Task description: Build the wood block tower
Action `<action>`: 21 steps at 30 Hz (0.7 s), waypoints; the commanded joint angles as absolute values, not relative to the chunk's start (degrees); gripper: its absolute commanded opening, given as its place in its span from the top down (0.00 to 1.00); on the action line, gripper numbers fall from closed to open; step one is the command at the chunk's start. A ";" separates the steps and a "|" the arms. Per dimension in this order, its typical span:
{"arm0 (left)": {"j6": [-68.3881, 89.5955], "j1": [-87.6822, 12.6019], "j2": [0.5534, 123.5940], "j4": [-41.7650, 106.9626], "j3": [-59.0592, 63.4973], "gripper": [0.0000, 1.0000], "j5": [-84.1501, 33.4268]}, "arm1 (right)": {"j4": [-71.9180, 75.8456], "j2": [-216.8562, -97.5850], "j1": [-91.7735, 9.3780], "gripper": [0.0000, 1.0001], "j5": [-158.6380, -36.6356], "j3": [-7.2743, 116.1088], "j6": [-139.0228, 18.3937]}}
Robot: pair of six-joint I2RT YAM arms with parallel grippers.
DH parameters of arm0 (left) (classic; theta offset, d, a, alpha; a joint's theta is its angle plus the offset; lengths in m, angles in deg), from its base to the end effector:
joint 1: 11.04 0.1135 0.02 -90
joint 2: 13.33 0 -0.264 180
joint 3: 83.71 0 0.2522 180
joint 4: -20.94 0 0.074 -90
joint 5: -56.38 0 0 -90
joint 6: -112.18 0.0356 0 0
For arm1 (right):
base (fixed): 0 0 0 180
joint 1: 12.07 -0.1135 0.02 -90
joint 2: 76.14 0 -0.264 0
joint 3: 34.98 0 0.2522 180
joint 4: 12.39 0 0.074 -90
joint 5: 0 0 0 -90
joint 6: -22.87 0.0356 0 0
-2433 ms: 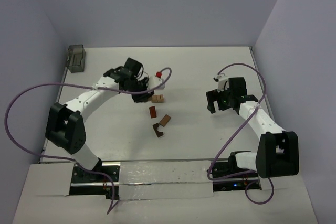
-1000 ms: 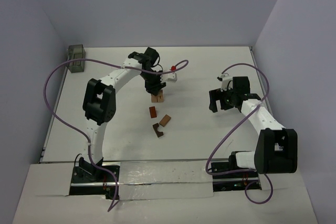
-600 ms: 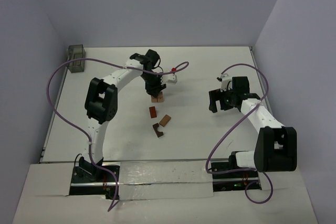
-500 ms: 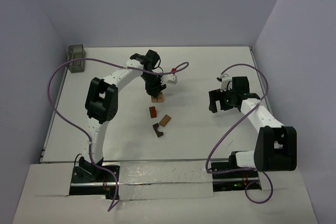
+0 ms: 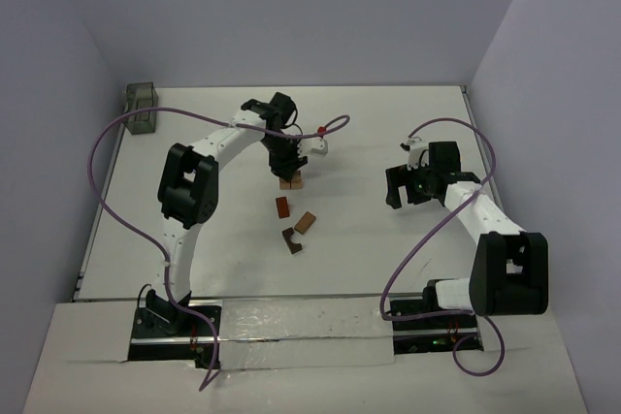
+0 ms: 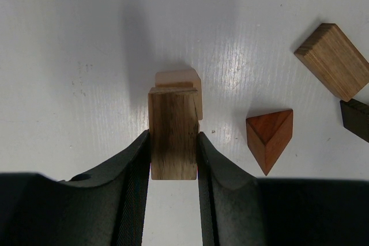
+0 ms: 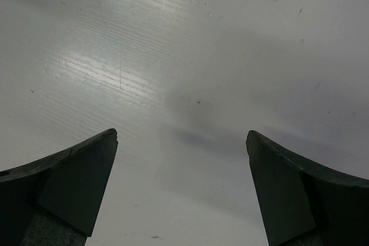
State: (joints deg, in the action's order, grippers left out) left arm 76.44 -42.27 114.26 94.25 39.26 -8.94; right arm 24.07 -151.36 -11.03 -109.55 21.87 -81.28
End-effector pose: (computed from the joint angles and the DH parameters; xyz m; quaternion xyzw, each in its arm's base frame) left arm 0.3811 -0.2484 0.1984 0.6759 0.6982 -0.1877 0.1431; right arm 0.2541 0.0073 0.2014 -0.1582 0.9274 0.1211 0.3165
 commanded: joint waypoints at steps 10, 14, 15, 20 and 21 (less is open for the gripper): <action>76.92 -43.21 114.91 94.29 39.41 0.62 -7.97 | 22.37 -151.80 -10.66 0.00 -109.86 24.30 -80.85; 76.54 -43.20 115.16 94.08 39.54 0.62 -8.17 | 22.39 -151.74 -10.66 0.00 -109.86 24.22 -80.93; 76.38 -43.16 115.16 93.96 39.46 0.61 -8.29 | 22.43 -151.78 -10.66 0.00 -109.86 24.22 -80.93; 75.42 -43.12 114.38 92.80 38.16 0.60 -8.72 | 22.37 -151.81 -10.66 0.00 -109.86 24.22 -80.90; 75.36 -43.09 114.23 92.71 38.04 0.60 -8.69 | 22.35 -151.81 -10.66 0.00 -109.89 24.25 -80.84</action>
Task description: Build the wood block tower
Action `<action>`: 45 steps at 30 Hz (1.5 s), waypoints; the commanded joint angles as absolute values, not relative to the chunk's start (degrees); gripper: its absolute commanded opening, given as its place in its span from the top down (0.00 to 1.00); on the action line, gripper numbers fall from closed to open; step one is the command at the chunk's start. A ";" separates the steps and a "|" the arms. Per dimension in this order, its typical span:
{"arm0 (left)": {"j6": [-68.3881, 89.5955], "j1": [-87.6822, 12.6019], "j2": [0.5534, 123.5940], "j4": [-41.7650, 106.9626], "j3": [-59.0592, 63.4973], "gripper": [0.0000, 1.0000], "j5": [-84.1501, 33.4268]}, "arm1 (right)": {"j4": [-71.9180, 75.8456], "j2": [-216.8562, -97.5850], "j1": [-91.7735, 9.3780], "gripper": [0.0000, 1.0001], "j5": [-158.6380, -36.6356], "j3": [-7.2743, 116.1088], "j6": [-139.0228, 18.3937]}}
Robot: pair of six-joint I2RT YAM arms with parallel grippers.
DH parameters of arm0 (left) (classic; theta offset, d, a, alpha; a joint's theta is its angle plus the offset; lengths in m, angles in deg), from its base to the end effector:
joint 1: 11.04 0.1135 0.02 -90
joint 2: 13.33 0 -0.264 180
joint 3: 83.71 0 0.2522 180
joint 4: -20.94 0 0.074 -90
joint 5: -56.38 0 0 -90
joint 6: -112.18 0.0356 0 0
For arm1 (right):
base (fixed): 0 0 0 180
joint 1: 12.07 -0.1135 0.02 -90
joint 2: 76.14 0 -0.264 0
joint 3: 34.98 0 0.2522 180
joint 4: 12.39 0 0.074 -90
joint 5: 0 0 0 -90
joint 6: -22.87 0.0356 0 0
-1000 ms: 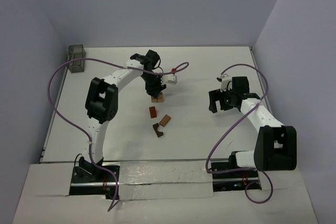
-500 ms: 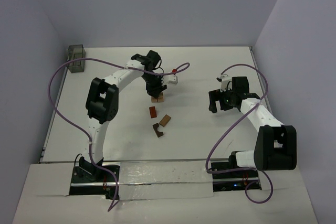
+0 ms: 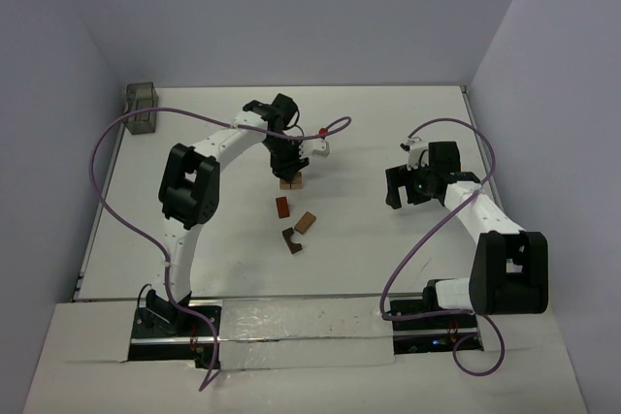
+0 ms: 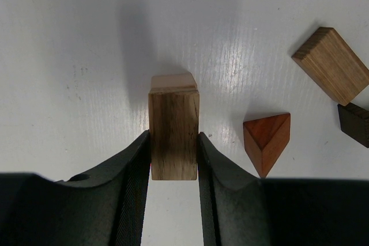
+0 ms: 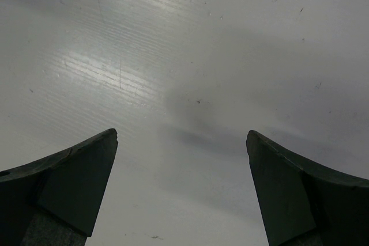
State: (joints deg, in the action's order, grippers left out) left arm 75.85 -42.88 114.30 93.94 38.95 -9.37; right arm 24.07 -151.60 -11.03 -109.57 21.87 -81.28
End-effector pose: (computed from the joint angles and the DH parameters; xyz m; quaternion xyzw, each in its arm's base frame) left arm 0.3785 -0.2523 0.1966 0.6762 0.6990 -0.1857 0.1402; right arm 0.2545 0.0073 0.2004 -0.1580 0.9281 0.1216 0.3146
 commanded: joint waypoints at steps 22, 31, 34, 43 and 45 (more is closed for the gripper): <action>75.78 -42.77 113.69 92.71 36.67 0.33 -9.18 | 22.46 -151.90 -10.66 0.00 -110.21 24.49 -80.59; 75.71 -42.86 107.29 93.98 39.56 0.05 -9.98 | 22.55 -151.14 -10.84 0.00 -111.39 24.32 -80.90; 75.09 -42.55 103.71 95.57 43.12 0.01 -9.58 | 22.86 -150.08 -11.46 0.00 -112.19 24.27 -82.36; 70.43 -35.27 86.93 91.41 32.78 0.01 1.37 | 29.05 -145.96 -18.15 0.00 -116.67 27.21 -96.45; 68.72 -32.88 83.08 89.86 27.54 0.01 4.13 | 31.81 -145.97 -19.90 0.00 -118.08 28.99 -100.16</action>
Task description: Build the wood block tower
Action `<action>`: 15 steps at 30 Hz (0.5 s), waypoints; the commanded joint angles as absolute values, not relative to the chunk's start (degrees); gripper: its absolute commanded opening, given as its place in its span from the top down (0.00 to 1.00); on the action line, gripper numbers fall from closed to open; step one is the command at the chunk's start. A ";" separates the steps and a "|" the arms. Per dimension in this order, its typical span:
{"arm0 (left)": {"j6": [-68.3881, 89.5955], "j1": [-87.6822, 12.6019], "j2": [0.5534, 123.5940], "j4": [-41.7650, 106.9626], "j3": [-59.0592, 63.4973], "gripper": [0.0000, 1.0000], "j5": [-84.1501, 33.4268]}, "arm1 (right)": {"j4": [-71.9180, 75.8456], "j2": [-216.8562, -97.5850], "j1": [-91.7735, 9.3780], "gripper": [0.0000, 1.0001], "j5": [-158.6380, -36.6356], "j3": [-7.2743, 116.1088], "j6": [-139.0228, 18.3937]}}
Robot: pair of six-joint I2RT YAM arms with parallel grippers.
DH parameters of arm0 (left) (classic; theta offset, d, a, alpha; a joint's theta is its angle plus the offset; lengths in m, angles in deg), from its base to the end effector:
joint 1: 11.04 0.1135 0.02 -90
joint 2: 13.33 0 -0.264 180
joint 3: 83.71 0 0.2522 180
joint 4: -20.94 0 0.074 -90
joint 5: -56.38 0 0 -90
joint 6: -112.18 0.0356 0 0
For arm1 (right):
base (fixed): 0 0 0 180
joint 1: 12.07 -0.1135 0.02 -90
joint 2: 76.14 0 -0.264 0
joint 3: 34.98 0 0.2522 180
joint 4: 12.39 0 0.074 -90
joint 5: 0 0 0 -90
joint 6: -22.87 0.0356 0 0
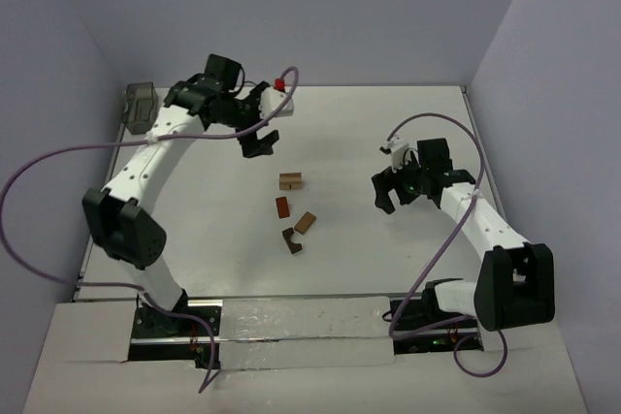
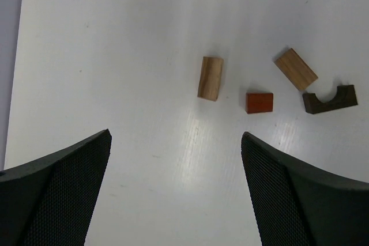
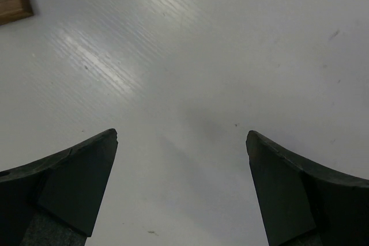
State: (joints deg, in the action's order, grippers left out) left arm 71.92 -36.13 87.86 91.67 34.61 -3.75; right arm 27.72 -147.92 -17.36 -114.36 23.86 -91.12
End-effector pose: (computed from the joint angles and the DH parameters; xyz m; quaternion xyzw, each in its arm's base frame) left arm 0.3316 -0.1749 0.3624 0.6216 0.6801 -0.1748 0.3471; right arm 0.2448 0.0374 0.2227 -0.2990 0.8801 0.1471 0.3382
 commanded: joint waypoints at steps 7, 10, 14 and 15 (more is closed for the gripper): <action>58.74 -23.40 69.09 78.27 7.68 0.01 13.99 | 34.18 -146.48 -29.93 0.00 -120.58 34.20 -99.67; 50.07 -18.61 62.67 69.92 0.80 0.01 15.81 | 31.72 -148.11 -41.04 0.03 -114.52 35.22 -88.43; 40.42 -14.33 56.15 63.58 -5.42 0.01 13.38 | 29.63 -150.12 -51.14 0.11 -108.55 34.65 -77.80; 38.50 -13.76 54.28 62.17 -6.60 0.01 12.15 | 28.78 -150.20 -53.21 0.13 -107.21 34.20 -76.43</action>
